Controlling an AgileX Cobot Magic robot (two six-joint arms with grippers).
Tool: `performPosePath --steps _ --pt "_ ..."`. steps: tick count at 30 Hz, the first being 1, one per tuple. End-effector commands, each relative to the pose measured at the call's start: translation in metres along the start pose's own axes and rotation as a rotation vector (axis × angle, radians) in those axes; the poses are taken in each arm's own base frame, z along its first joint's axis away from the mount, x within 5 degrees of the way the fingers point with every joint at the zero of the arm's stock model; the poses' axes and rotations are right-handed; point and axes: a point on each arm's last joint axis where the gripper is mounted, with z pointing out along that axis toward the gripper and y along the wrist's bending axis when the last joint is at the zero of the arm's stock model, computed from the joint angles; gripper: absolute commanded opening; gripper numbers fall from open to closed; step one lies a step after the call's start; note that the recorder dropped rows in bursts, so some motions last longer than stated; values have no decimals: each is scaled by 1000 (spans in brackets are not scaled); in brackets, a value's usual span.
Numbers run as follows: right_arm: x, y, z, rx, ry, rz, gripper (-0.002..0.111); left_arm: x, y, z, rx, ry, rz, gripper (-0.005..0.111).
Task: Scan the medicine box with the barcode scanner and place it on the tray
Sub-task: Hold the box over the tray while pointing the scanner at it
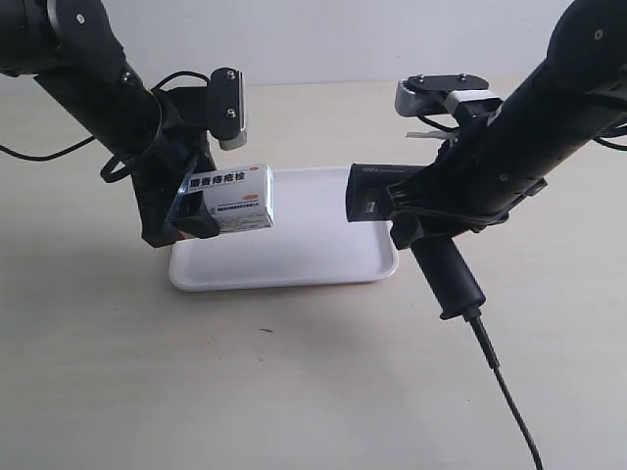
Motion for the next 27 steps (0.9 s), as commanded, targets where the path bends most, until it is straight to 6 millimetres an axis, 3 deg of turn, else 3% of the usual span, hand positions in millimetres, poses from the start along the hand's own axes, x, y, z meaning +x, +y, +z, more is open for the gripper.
performPosePath --steps 1,13,27 --pt "-4 0 3 -1 -27 -7 0 -1 1 0 4 -14 -9 0" --pt "-9 -1 6 8 -72 -20 0 -3 1 -2 11 -34 -3 0" --pt "-8 -2 15 -17 -45 -6 0 -9 0 -25 -42 -59 18 0"
